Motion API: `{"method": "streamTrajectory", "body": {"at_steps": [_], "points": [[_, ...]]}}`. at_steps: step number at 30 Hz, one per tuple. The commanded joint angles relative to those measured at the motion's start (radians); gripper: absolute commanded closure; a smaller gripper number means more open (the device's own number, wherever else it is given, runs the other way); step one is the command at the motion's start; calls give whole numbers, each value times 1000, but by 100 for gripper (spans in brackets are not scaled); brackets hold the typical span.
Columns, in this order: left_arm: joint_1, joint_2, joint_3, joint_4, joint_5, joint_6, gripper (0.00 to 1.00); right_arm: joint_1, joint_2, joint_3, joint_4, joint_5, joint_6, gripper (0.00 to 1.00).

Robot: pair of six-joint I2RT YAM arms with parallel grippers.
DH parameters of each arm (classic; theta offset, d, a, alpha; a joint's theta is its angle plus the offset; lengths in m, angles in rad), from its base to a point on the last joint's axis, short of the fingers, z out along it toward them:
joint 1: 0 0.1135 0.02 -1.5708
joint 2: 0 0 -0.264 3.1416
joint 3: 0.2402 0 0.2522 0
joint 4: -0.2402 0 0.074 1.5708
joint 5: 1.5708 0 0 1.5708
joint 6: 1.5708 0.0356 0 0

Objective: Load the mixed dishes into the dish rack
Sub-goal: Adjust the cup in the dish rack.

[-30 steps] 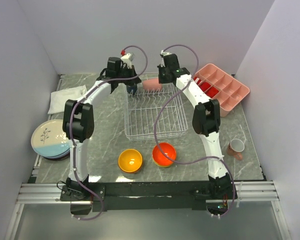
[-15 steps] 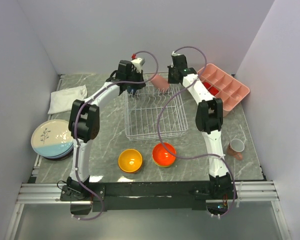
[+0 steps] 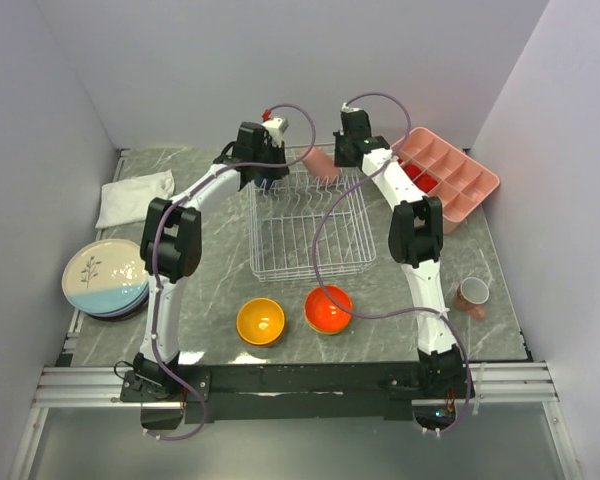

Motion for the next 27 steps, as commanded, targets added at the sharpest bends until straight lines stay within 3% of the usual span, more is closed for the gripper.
{"method": "streamTrajectory", "body": {"at_steps": [1,4,8,20,21,23,25,27], "points": [[-2,28,108,28,-8,6,87,15,38,-13,-58,1,-8,100],[-11,114,205,39,-68,9,95,15,39,-10,-59,4,-8,100],[-23,183,279,68,-87,31,95,16,35,-16,-55,5,-8,100],[-62,224,314,113,-54,5,97,15,7,-26,-45,51,5,100],[-66,228,320,119,-57,8,97,15,-2,-28,-44,67,11,97],[-77,229,336,125,-62,8,97,12,-34,-30,-36,128,13,83],[-80,228,336,125,-61,3,97,9,-62,-37,-24,163,16,88],[-83,226,331,123,-57,0,97,1,-100,-48,-22,183,27,88]]}}
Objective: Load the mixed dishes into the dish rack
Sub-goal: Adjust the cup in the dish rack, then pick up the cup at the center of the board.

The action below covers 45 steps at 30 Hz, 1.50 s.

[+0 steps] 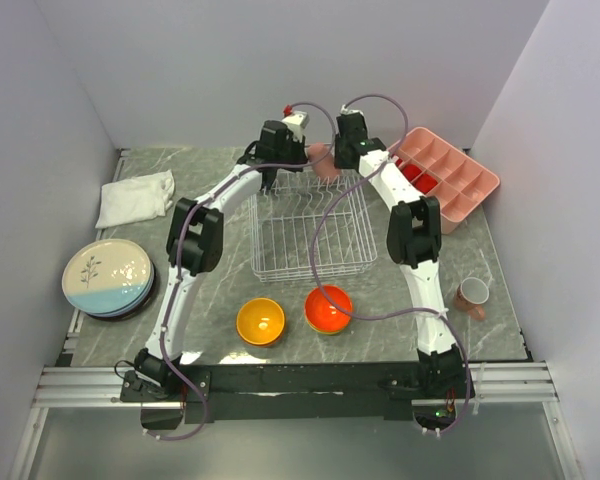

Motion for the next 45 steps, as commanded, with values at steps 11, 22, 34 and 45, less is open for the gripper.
{"method": "streamTrajectory", "body": {"at_steps": [11,22,34,45], "points": [[-29,-1,46,52,41,-29,96,-44,-263,-120,-65,204,61,63],[-14,-297,-119,46,-1,41,49,-84,-549,-383,-148,327,-354,21],[38,-619,-376,-117,-45,69,28,-403,-1109,-1017,-338,100,-693,9],[59,-804,-544,-313,-104,323,28,-469,-1295,-1197,-541,-33,-655,19]]}}
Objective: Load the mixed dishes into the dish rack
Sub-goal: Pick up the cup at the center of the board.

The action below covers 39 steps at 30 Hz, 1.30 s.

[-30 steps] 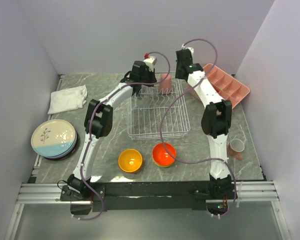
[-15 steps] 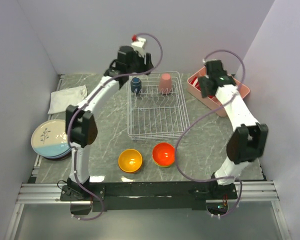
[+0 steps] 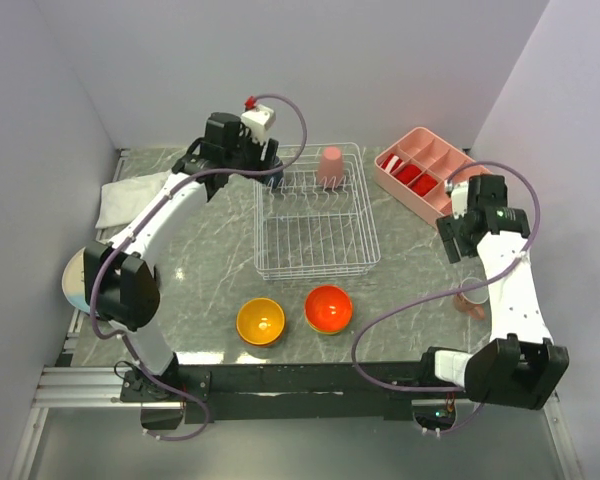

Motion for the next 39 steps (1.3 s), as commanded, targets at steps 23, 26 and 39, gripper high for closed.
{"method": "streamTrajectory", "body": {"at_steps": [23,26,39], "points": [[6,27,121,-237,-103,304,28,-104,-33,-381,189,-139,-54,43],[-26,27,106,-241,-105,301,28,-135,-2,-369,189,-164,-59,51],[-52,34,163,-217,-45,226,28,-129,53,-8,-30,-437,-7,100]]}}
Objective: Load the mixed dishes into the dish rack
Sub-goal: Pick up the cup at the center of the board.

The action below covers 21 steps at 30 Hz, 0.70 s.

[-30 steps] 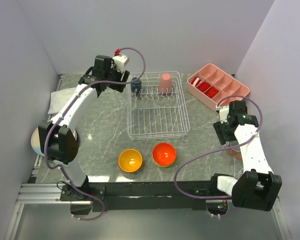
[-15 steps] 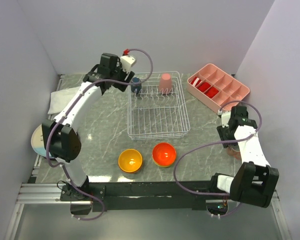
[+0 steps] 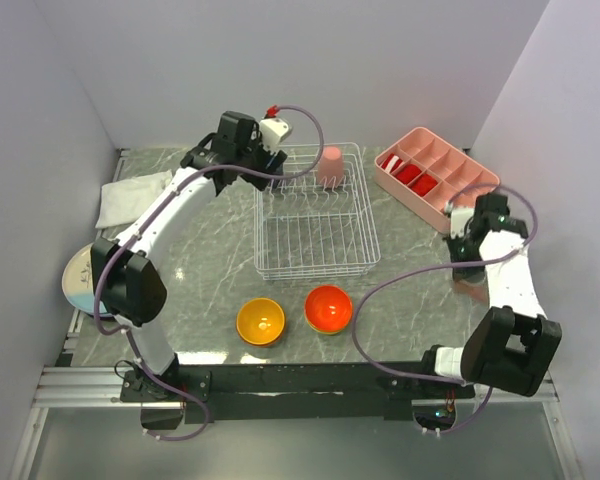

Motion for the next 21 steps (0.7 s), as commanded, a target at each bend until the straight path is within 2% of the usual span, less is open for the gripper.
{"method": "streamTrajectory", "body": {"at_steps": [1,2,3,4,5,6,7,9,10,12,13,14,15,16,17,18,21], "points": [[12,-7,75,32,61,-87,27,12,30,290,-110,-233,51,100],[18,-1,88,32,105,-113,26,14,49,401,-122,-275,72,100],[26,5,122,33,128,-141,25,19,75,454,-133,-386,113,100],[38,13,139,32,152,-210,23,22,96,505,-127,-428,147,100],[70,27,160,30,228,-251,19,20,142,578,-118,-475,185,100],[91,34,165,29,291,-282,18,20,164,611,-107,-607,248,100],[136,39,164,33,376,-357,16,23,182,634,-67,-664,281,100],[182,54,153,59,661,-423,10,25,225,663,3,-794,406,100],[229,68,144,85,763,-515,9,26,238,662,104,-920,457,100],[263,82,90,232,980,-639,7,31,249,614,256,-1028,661,100],[289,90,64,305,1033,-781,7,46,252,587,460,-1119,743,100],[297,94,2,490,1085,-864,8,54,253,523,585,-1155,937,100],[303,102,-26,581,1156,-1019,8,69,262,485,725,-1187,1060,100],[309,125,-52,689,1196,-1099,7,89,271,420,1039,-1232,1191,100],[310,139,-104,924,1230,-1190,7,107,290,431,1104,-1243,1318,100],[308,154,-126,1040,1257,-1354,7,130,343,471,1067,-1260,1294,100],[299,214,-122,1170,1264,-1420,6,206,403,560,1107,-1309,1336,100]]}}
